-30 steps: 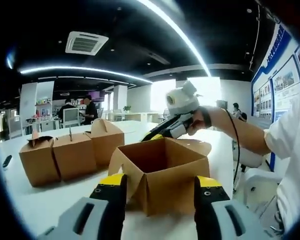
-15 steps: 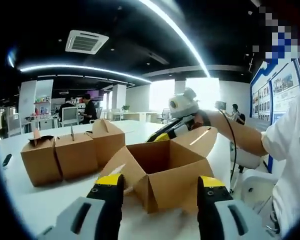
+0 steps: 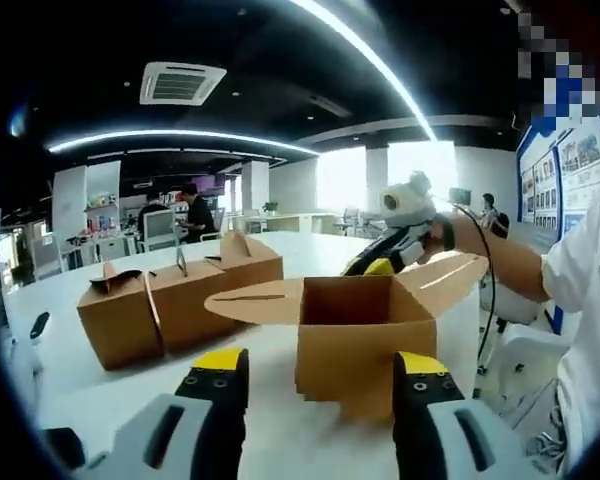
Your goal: Pick up one paper box from the group, open the paper box, and remove the item inside
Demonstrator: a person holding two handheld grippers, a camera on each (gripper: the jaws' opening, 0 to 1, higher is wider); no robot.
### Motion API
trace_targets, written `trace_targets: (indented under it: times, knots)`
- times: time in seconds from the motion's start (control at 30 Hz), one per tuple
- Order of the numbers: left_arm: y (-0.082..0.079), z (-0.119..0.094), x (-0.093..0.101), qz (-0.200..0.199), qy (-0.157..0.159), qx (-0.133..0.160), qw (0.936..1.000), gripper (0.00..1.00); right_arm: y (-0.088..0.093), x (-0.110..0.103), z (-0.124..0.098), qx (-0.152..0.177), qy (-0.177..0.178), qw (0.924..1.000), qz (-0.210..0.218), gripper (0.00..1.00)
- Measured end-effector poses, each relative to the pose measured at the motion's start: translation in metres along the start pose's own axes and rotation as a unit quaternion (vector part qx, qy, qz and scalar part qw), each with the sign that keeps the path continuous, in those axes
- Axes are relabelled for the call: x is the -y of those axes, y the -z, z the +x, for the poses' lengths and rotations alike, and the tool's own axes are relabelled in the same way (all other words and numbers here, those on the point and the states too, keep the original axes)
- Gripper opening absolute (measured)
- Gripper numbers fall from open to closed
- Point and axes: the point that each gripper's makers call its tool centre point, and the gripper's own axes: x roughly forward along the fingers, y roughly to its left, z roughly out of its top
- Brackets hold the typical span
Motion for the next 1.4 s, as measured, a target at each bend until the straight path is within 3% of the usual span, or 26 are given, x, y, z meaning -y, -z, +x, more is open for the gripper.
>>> trace_targets:
  times: [0.27, 0.5, 0.67, 0.73, 0.93, 1.2, 1.4]
  knots:
    - [0.004, -0.007, -0.027, -0.004, -0.041, 0.002, 0.9991, 0.52, 0.005, -0.018, -0.001, -0.002, -0.012, 0.9998, -0.013, 0.26]
    - [0.005, -0.007, -0.036, -0.014, -0.054, 0.007, 0.9984, 0.48, 0.006, -0.025, -0.004, -0.003, -0.023, 0.9994, -0.025, 0.26]
    - [0.0, -0.012, -0.036, -0.02, -0.052, 0.019, 0.9983, 0.48, 0.001, -0.018, -0.01, -0.002, -0.008, 0.9994, -0.035, 0.26]
    - [-0.011, -0.017, -0.036, -0.043, -0.043, 0.046, 0.9971, 0.49, -0.006, -0.016, -0.017, 0.003, 0.002, 0.9991, -0.042, 0.27]
    - [-0.016, -0.022, -0.032, -0.045, -0.032, 0.05, 0.9972, 0.49, -0.043, -0.025, -0.041, 0.021, 0.012, 0.9966, -0.079, 0.29]
    - [-0.023, -0.028, -0.031, -0.038, -0.035, 0.057, 0.997, 0.49, -0.078, -0.047, -0.048, -0.002, 0.016, 0.9889, -0.147, 0.29]
    - [-0.024, -0.031, -0.027, -0.04, -0.029, 0.051, 0.9975, 0.49, -0.093, -0.058, -0.04, -0.057, 0.002, 0.9839, -0.169, 0.3]
